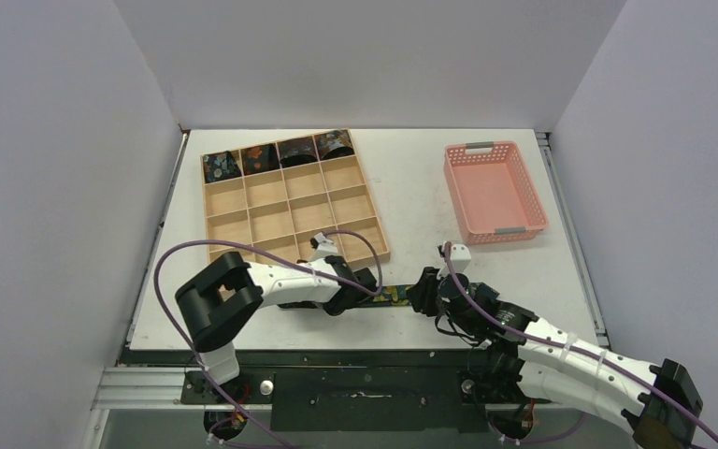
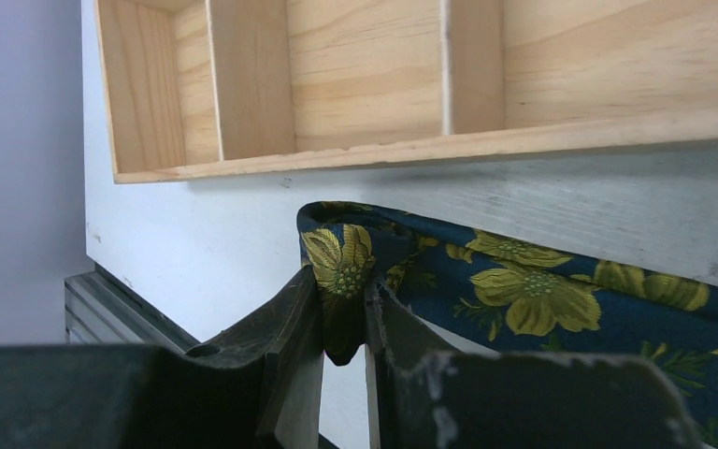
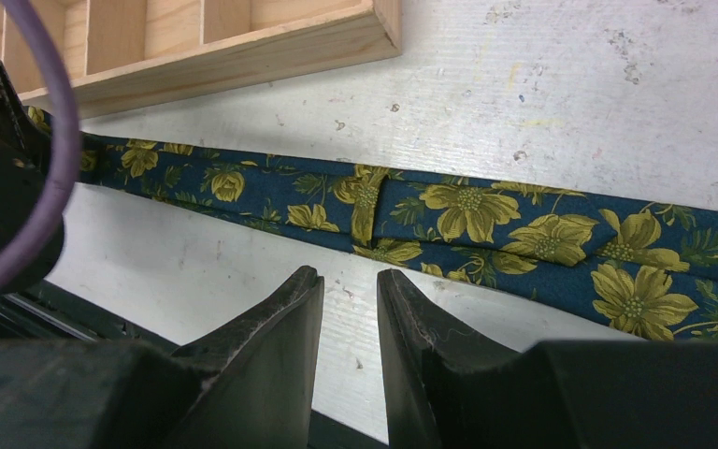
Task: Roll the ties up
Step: Pick up the tie at the center of the board.
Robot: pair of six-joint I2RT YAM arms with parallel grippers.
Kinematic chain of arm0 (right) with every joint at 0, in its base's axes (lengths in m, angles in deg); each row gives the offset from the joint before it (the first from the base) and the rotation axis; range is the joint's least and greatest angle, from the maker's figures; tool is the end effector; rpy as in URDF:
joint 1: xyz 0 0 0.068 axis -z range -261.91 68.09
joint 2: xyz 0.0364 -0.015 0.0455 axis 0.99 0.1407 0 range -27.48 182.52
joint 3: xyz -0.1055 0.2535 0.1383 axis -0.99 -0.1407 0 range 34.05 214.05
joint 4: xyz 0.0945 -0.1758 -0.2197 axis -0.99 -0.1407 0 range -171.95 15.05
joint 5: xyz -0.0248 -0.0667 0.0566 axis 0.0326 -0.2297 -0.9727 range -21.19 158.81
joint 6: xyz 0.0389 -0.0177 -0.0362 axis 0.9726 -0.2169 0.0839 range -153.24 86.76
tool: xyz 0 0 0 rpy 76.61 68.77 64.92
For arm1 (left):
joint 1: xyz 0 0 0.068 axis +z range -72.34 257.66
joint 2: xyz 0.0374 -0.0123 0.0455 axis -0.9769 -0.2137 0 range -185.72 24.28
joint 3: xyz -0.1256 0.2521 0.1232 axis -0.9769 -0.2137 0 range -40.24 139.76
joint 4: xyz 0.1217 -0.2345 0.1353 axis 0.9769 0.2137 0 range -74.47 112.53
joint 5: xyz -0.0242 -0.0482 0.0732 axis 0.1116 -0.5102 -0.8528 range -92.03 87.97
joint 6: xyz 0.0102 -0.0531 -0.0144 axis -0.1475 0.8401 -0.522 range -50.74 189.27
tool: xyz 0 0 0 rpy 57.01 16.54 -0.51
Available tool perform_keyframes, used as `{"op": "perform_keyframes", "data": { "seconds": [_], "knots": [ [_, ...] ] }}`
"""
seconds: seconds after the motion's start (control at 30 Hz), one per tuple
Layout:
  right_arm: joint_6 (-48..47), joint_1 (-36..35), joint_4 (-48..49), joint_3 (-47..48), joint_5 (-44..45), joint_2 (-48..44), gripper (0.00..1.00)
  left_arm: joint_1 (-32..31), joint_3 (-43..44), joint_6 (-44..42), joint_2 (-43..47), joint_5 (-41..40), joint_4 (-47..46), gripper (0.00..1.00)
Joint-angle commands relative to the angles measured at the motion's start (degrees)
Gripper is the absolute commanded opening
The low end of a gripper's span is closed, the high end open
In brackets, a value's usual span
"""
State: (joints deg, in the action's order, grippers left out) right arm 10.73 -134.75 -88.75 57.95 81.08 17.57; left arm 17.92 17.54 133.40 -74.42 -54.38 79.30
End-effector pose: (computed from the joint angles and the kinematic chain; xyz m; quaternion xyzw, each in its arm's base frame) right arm 0.1182 0.1424 0.2156 -0.0190 0.8829 0.2807 0.3759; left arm 0.1741 -0.2380 0.1756 0.0222 0.8916 0.3070 0.3321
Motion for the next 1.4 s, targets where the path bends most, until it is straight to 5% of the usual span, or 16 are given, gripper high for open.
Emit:
{"op": "perform_keyframes", "data": {
  "seconds": [0.0,0.17,0.67,1.03,1.27,1.37],
  "knots": [
    [0.2,0.5,-2.1,-0.5,2.8,-1.4,0.3,-2.5,5.0,5.2,-5.4,-2.9,4.8,0.0],
    [0.4,0.5,-3.3,-0.5,3.6,-2.8,0.3,-4.5,6.3,3.1,-8.2,0.4,0.5,0.0],
    [1.5,0.5,-4.4,-0.3,4.1,-3.4,0.31,-7.0,2.6,-0.5,-4.3,6.9,-8.6,0.46],
    [1.7,0.5,-4.3,0.4,4.5,-2.3,0.31,-7.6,0.9,-1.6,9.2,9.0,-8.2,0.65],
    [1.1,0.5,-1.7,-0.3,2.6,-1.5,0.3,-4.0,-9.1,-5.2,30.6,15.3,-19.7,0.63],
    [1.0,0.5,-0.6,-0.6,2.0,-0.6,0.29,1.5,-18.3,-9.1,42.7,21.9,-30.8,0.41]
  ]
}}
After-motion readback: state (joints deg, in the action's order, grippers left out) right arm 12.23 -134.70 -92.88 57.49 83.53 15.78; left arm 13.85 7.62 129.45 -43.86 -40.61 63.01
